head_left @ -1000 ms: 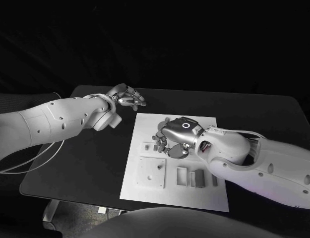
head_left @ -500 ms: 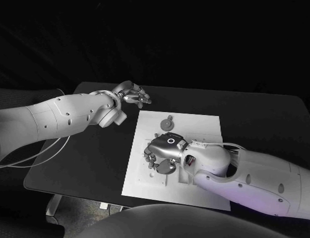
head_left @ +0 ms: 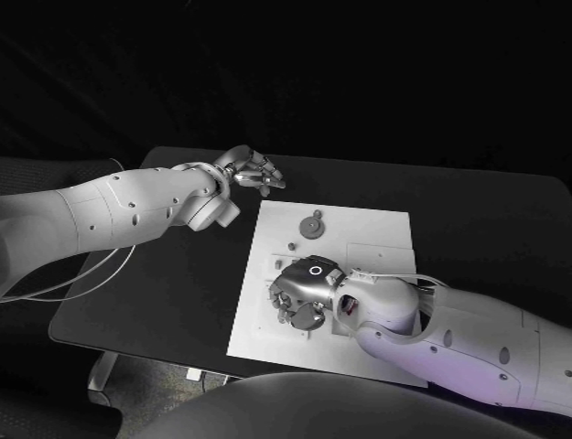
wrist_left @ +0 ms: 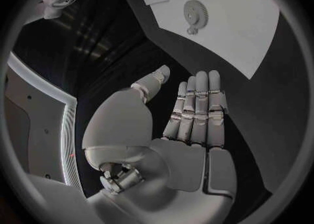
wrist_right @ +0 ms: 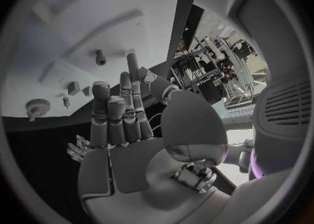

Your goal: Assemble the parts on the task board

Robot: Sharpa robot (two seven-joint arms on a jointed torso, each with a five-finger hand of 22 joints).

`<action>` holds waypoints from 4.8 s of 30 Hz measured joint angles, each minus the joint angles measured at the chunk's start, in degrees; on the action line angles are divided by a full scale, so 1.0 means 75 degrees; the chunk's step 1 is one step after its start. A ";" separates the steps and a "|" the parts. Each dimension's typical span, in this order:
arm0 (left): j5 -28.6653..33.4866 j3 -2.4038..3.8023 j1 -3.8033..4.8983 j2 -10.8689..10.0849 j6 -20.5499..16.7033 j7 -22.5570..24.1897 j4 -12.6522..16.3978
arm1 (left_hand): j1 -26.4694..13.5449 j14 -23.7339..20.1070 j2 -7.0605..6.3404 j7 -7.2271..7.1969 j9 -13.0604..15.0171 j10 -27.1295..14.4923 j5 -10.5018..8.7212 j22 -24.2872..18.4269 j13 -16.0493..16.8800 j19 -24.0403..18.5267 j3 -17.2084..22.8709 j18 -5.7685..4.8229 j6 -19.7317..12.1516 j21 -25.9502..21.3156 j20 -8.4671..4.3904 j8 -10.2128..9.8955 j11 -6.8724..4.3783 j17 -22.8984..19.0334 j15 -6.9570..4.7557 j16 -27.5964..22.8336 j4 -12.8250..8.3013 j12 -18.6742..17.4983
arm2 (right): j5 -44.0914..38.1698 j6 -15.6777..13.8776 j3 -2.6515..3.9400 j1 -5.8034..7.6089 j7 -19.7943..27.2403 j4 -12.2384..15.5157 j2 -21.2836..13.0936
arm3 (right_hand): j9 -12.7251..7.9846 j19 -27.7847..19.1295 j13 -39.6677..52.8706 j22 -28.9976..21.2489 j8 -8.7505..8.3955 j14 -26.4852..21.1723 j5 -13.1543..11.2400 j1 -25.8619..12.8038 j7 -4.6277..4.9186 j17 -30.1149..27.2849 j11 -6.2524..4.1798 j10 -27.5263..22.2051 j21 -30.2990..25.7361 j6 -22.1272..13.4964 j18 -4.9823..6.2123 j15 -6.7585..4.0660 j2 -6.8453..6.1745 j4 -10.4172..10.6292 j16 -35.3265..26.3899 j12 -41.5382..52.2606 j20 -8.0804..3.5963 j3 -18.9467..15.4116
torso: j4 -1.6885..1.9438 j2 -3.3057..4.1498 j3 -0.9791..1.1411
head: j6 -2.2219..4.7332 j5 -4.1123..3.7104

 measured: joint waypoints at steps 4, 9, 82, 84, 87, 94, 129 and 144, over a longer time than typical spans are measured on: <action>0.0000 0.0000 0.0000 0.0000 0.0000 -0.0002 0.0000 | 0.0000 0.0000 0.0000 0.0000 0.0006 0.0000 0.0000 0.0000 0.0000 0.0000 0.0000 -0.0002 0.0000 0.0000 0.0000 0.0000 0.0000 0.0006 0.0000 0.0000 0.0000 0.0000 | -0.0076 -0.0004 -0.0001 -0.0022 -0.0009 -0.0037 0.0047 | 0.0001 0.0001 -0.0012 0.0000 0.0024 0.0001 0.0000 0.0000 0.0001 0.0000 0.0000 0.0000 0.0000 -0.0002 -0.0034 -0.0001 0.0000 0.0000 0.0000 0.0008 0.0000 -0.0001 | 0.0000 0.0000 -0.0001 | 0.0000 0.0022; 0.0000 0.0000 0.0000 0.0001 0.0000 -0.0004 0.0003 | 0.0000 0.0000 0.0000 0.0000 0.0006 0.0000 0.0000 0.0000 0.0000 0.0000 0.0000 -0.0006 0.0000 0.0000 0.0000 0.0000 0.0000 0.0007 0.0000 -0.0029 0.0000 0.0000 | -0.0151 -0.0001 0.0004 -0.0020 -0.0014 -0.0068 0.0061 | 0.0001 0.0000 -0.0011 0.0000 0.0027 0.0002 0.0000 0.0000 -0.0011 0.0000 0.0000 -0.0001 0.0000 0.0007 -0.0034 0.0000 0.0000 -0.0001 0.0000 0.0008 0.0002 -0.0001 | 0.0000 0.0000 -0.0001 | 0.0000 0.0040; 0.0000 0.0000 0.0004 -0.0058 -0.0013 -0.0010 0.0034 | 0.0000 0.0000 0.0000 0.0000 0.0008 0.0000 0.0000 0.0011 -0.0019 0.0000 -0.0020 -0.0006 0.0000 -0.0027 0.0000 0.0000 0.0000 0.0052 0.0000 -0.0029 0.0020 0.0000 | -0.0260 0.0152 -0.0055 -0.0023 -0.0041 0.0007 -0.0028 | 0.0019 0.0000 -0.0022 -0.0001 -0.0006 0.0001 -0.0009 0.0000 -0.0032 0.0011 -0.0034 0.0004 0.0000 0.0017 -0.0037 -0.0001 0.0000 0.0000 0.0000 -0.0032 0.0001 -0.0001 | -0.0001 -0.0001 -0.0001 | -0.0001 0.0104; 0.0000 0.0000 0.0004 -0.0057 -0.0013 -0.0010 0.0034 | 0.0000 0.0000 0.0000 0.0000 0.0008 0.0000 0.0000 0.0010 -0.0019 0.0000 -0.0020 -0.0008 0.0000 -0.0026 0.0000 0.0000 0.0000 0.0053 0.0000 -0.0029 0.0020 0.0000 | -0.0261 0.0185 -0.0055 -0.0023 -0.0048 -0.0022 0.0008 | 0.0019 0.0001 -0.0021 -0.0001 -0.0020 0.0001 -0.0012 0.0000 -0.0032 0.0011 -0.0034 0.0002 0.0000 0.0017 -0.0037 0.0000 0.0000 0.0000 0.0000 -0.0032 0.0002 -0.0002 | -0.0001 -0.0001 -0.0001 | -0.0001 0.0100; 0.0000 0.0000 0.0004 -0.0051 -0.0013 -0.0012 0.0034 | 0.0000 0.0000 0.0000 0.0000 0.0008 0.0000 0.0000 0.0010 -0.0018 0.0000 -0.0020 -0.0012 0.0000 -0.0026 0.0000 0.0000 0.0000 0.0052 0.0000 -0.0029 0.0020 0.0000 | -0.0261 0.0237 -0.0056 -0.0023 -0.0059 -0.0071 0.0062 | 0.0019 0.0000 -0.0021 -0.0001 -0.0028 0.0000 -0.0022 0.0000 -0.0032 0.0013 -0.0043 -0.0007 0.0000 0.0016 -0.0038 0.0001 0.0000 -0.0001 -0.0046 -0.0032 0.0003 -0.0002 | -0.0001 -0.0001 -0.0001 | -0.0001 0.0100; 0.0000 0.0000 0.0005 -0.0047 -0.0012 -0.0014 0.0033 | 0.0000 0.0000 0.0000 0.0000 0.0008 0.0000 0.0000 0.0010 -0.0018 0.0000 -0.0020 -0.0045 0.0000 -0.0025 0.0000 0.0000 0.0000 0.0059 0.0000 -0.0059 0.0020 0.0000 | -0.0187 0.0323 -0.0057 -0.0019 -0.0061 -0.0144 0.0108 | -0.0082 -0.0081 -0.0111 -0.0001 -0.0318 -0.0081 -0.0021 -0.0074 0.0197 0.0051 0.0098 -0.0146 -0.0018 -0.0494 -0.0042 0.0082 -0.0158 0.0010 -0.0046 -0.0143 0.0005 -0.0097 | -0.0001 -0.0001 -0.0001 | -0.0001 0.0099; 0.0000 -0.0001 0.0005 -0.0080 -0.0011 -0.0029 0.0025 | 0.0000 0.0000 0.0000 0.0000 0.0012 0.0000 0.0000 0.0015 -0.0030 0.0000 -0.0020 -0.0036 0.0000 -0.0024 0.0000 0.0000 0.0000 0.0074 0.0000 -0.0059 0.0020 0.0000 | 0.1296 -0.0892 0.0671 0.0427 0.0187 0.0505 -0.1375 | -0.0205 -0.0078 -0.0261 -0.0001 -0.0575 -0.0172 0.0008 -0.0615 0.0496 0.0146 0.0269 -0.0567 -0.0081 -0.1375 -0.0050 0.0257 -0.0775 0.0083 -0.0074 -0.0350 0.0002 -0.0801 | -0.0003 0.0000 0.0003 | 0.0088 -0.0096; 0.0006 -0.0006 0.0000 -0.0057 -0.0017 -0.0006 -0.0062 | 0.0000 0.0000 0.0000 0.0000 0.0011 0.0000 0.0000 0.0014 -0.0037 0.0000 -0.0020 -0.0001 0.0000 -0.0024 0.0000 0.0000 0.0000 0.0092 0.0000 -0.0058 0.0020 0.0029 | 0.3281 -0.0317 0.0690 0.1029 0.0017 0.0734 -0.3187 | -0.0156 0.0074 0.0443 -0.0001 -0.0469 0.0058 0.0008 -0.1237 0.0388 0.0149 -0.0070 0.0321 -0.0114 -0.1198 -0.0081 -0.0007 -0.0789 0.0523 -0.0150 0.0582 -0.0038 -0.1064 | -0.0031 -0.0021 0.0010 | 0.0411 -0.0599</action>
